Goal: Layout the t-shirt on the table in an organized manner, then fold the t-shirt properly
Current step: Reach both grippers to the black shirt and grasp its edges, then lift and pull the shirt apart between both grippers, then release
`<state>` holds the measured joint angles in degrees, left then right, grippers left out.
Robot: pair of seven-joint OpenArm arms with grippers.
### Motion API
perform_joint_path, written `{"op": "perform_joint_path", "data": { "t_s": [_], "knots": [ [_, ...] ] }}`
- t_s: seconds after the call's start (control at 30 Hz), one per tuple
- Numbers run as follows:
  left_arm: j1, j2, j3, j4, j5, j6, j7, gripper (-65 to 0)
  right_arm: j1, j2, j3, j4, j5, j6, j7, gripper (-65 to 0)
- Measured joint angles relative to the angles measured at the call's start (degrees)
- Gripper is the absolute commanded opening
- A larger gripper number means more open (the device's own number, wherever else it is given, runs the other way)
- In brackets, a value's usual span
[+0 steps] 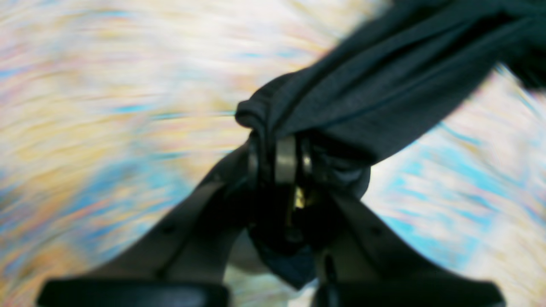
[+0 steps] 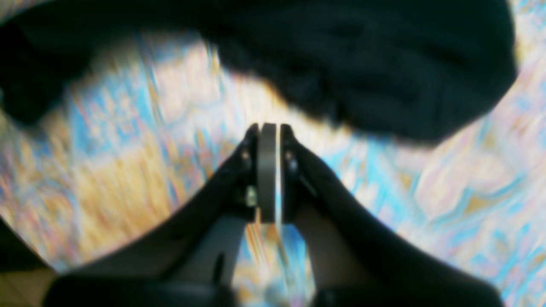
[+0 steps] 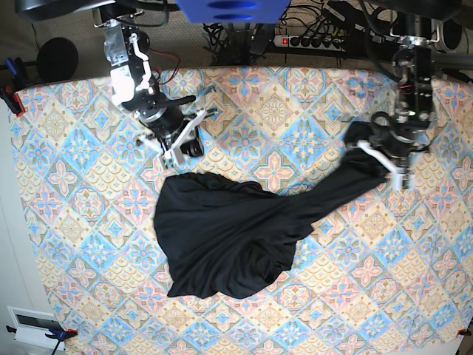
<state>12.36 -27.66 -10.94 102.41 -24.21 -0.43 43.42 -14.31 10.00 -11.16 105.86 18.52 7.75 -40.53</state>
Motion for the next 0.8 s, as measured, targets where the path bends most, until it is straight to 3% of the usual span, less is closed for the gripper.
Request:
{"op": "perform_joint_path", "data": {
  "t_s": [0.1, 0.23, 0.33, 0.53, 0.63, 0.8],
  "knots": [
    [1.7, -0.2, -7.9, -0.1, 0.1, 0.4, 0.2, -65.0, 2.5, 0.3, -2.5, -2.0, 0.2, 0.7, -1.1, -57.7],
    [2.5, 0.3, -16.3, -1.2, -0.3, -0.2, 0.3, -65.0, 10.2, -0.4, -3.8, -5.2, 1.0, 0.9, 2.0, -55.3],
    [2.2, 0.1, -22.2, -5.5, 0.0, 0.4, 0.0, -65.0, 12.2, -0.1, -4.0, -8.9, 0.4, 0.5, 0.0, -54.0],
    [2.7, 0.4, -25.0, -10.2, 0.2, 0.4, 1.0, -64.2, 18.6, -0.1, -6.9, -12.2, 0.5, 0.7, 1.1, -53.4],
    [4.3, -0.2, -24.5, -9.4, -0.1, -0.5, 4.5, -57.3, 19.9, -0.3, -7.8, -14.2, 0.9, 0.7, 1.2, -53.4],
    [5.3, -1.4, -24.2, -6.7, -5.2, -5.7, 8.9, -48.7, 19.5, 0.0, -8.1, -16.7, 0.8, 0.7, -0.4, -53.4]
  ]
}}
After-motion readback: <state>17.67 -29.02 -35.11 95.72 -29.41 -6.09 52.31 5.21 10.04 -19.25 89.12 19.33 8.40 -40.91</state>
